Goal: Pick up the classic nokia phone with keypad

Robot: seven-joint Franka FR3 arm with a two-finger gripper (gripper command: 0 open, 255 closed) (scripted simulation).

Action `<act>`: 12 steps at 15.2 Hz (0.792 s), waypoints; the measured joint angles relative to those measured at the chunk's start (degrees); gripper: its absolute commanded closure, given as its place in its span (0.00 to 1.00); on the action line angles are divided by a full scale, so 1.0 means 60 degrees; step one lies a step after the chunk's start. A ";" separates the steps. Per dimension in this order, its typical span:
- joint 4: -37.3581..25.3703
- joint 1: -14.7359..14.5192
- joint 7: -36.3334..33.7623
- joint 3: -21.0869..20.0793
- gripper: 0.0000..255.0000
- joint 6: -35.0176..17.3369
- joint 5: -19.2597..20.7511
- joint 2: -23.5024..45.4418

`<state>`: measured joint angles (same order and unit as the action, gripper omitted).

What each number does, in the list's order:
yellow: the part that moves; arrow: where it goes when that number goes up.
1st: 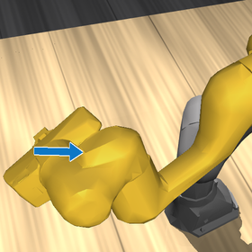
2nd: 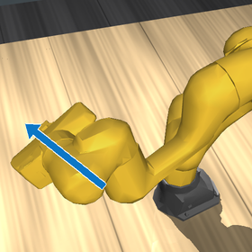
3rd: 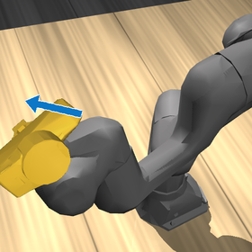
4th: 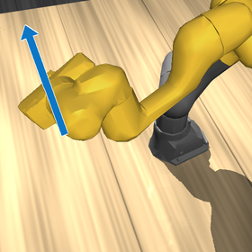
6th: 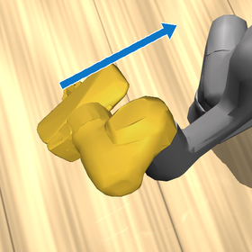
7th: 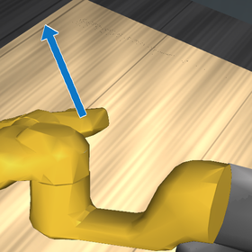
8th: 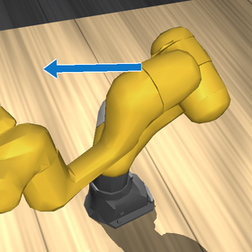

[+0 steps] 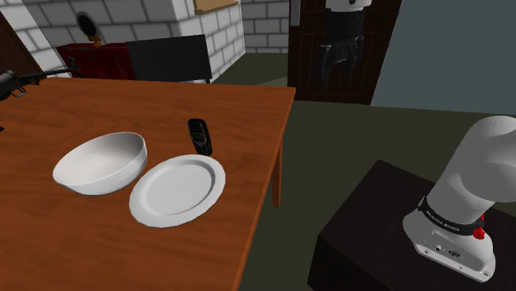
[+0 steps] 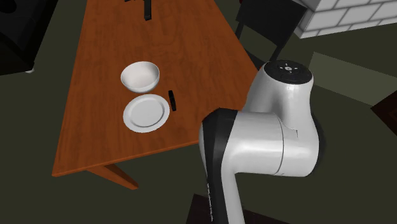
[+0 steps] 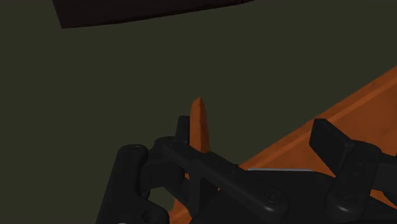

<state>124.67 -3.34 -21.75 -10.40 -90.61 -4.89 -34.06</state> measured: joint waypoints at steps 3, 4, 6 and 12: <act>-0.0447 -0.0062 -0.0765 -0.0580 0.00 -0.0361 -0.0150 0.0665; -0.0549 -0.0080 -0.0994 -0.0741 0.00 -0.0452 -0.0178 0.0814; -0.0899 -0.0083 -0.1461 -0.1091 0.00 -0.0728 -0.0168 0.1353; -0.2479 -0.0138 -0.3126 -0.2223 0.00 -0.1151 0.0192 0.3163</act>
<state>109.80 -4.17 -40.50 -23.73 -97.52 -3.74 -15.08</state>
